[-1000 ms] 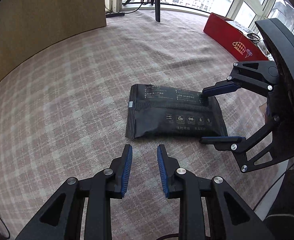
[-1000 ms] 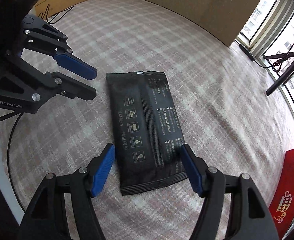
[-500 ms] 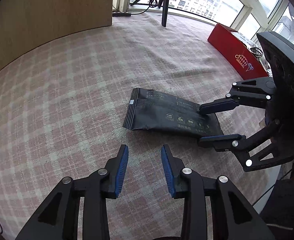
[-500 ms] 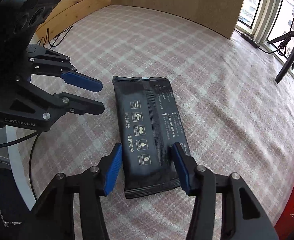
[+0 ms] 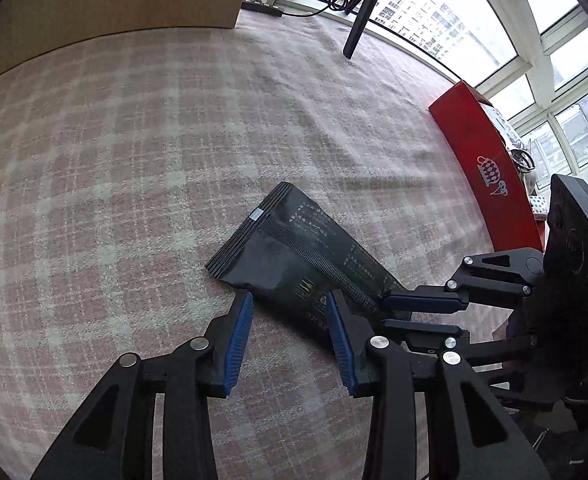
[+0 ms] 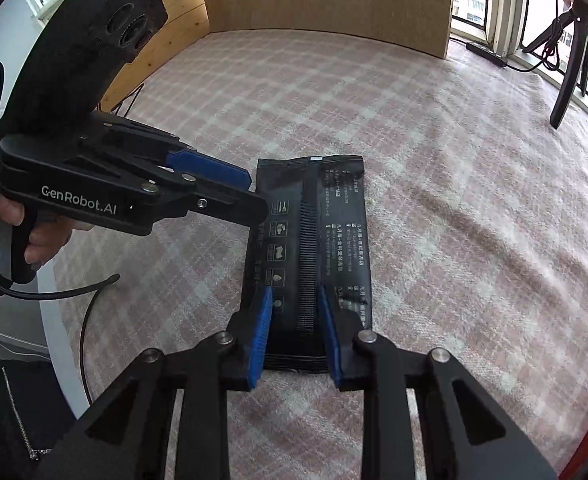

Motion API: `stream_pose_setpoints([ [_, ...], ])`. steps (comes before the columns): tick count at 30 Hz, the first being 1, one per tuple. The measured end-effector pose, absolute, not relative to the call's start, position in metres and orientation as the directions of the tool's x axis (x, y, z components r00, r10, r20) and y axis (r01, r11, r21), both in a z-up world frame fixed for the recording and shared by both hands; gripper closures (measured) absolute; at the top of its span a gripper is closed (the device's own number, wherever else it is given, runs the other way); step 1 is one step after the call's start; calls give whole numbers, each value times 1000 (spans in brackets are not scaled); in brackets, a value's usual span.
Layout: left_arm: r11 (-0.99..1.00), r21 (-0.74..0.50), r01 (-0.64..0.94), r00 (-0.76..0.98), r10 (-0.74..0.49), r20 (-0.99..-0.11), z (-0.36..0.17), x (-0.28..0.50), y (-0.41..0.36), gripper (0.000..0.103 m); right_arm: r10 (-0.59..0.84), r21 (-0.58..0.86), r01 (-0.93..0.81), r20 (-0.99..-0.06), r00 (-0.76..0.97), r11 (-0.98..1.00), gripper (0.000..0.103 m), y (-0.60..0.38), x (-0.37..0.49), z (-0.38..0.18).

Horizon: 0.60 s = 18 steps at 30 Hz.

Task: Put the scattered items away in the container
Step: 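Lower the right tool onto the black pouch and close on it, then lift the black pouch off the cloth with the right tool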

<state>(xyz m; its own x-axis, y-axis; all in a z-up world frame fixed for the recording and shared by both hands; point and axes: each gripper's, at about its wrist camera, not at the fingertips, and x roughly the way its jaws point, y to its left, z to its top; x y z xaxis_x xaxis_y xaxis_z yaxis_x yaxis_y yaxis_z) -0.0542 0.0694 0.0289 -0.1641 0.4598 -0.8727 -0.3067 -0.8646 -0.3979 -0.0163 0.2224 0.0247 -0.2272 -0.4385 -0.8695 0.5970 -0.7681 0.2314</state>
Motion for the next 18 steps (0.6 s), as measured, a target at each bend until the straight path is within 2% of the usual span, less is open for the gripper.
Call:
stream_pose_setpoints([
  [4,-885,-347,-311,-186,415,-891,30,-55,75,67,-448,266,557,-867,-219,-787,91,230,-23,24],
  [6,-894,-314,-321,-201,388,-900,32,-54,77,67,-411,226,541,-877,-249,-810,77,231,-25,25],
  [7,-896,-303,-326,-204,379,-903,32,-53,78,67,-400,218,530,-880,-258,-820,58,233,-27,25],
  [8,-893,-304,-331,-198,381,-903,32,-52,80,67,-396,217,521,-881,-260,-825,50,236,-29,23],
  [12,-892,-270,-363,-182,352,-918,24,-46,92,66,-463,308,517,-864,-200,-799,50,242,-38,11],
  [14,-890,-263,-372,-190,351,-917,24,-44,97,63,-494,349,518,-852,-171,-781,58,239,-42,7],
  [15,-891,-261,-372,-193,349,-917,25,-44,98,58,-503,363,514,-850,-160,-777,62,238,-43,5],
  [17,-890,-256,-376,-199,348,-916,25,-44,99,55,-527,402,503,-840,-130,-765,76,237,-45,2],
  [18,-889,-258,-378,-200,351,-915,26,-44,98,55,-553,441,490,-826,-105,-752,77,237,-42,3],
])
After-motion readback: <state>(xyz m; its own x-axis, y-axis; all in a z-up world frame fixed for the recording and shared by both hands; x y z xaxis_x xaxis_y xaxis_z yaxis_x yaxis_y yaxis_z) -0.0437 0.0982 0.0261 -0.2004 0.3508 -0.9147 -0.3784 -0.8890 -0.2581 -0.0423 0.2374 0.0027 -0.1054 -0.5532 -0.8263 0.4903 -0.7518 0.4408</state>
